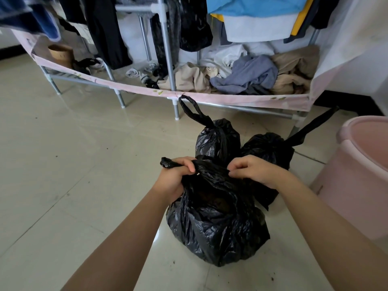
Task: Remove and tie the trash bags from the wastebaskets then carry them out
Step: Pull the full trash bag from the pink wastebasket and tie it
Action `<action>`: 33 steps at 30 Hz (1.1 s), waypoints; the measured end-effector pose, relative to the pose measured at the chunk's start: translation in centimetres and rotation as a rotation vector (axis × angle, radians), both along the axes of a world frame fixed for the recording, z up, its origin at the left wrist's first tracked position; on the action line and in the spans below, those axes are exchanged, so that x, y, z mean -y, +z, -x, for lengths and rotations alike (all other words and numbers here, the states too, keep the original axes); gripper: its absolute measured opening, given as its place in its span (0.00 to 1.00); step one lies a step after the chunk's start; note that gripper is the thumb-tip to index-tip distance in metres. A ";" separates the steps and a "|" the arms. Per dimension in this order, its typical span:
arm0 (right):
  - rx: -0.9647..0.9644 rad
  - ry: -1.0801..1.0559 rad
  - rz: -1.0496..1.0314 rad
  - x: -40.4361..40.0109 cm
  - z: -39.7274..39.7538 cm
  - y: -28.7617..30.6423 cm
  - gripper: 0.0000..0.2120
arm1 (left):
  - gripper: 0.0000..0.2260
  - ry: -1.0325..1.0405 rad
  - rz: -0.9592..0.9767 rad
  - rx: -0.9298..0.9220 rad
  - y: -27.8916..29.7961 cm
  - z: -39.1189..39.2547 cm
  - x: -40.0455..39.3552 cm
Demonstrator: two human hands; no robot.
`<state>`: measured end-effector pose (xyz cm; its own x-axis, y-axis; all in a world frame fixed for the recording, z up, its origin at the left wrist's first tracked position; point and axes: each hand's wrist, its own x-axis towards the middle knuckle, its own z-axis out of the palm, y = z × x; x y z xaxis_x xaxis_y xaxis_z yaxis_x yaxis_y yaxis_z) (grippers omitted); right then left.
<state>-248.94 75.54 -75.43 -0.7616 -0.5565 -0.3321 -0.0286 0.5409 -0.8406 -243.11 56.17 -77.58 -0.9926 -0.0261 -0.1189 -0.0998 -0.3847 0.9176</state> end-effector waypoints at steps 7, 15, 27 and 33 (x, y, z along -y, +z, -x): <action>0.210 -0.198 0.071 0.4 0.4 -1.3 0.09 | 0.31 -0.065 0.045 -0.013 0.0 -0.1 -0.2; 0.451 -0.258 1.118 -0.7 0.1 0.6 0.14 | 0.31 -0.115 -0.149 0.013 0.2 0.0 -0.8; 0.035 -0.797 0.362 -4.6 1.9 -5.2 0.24 | 0.29 0.246 0.361 0.248 -3.5 -1.9 2.2; -0.081 -0.863 0.108 -6.8 1.6 -7.0 0.21 | 0.24 0.087 1.324 0.300 -4.6 -4.0 1.7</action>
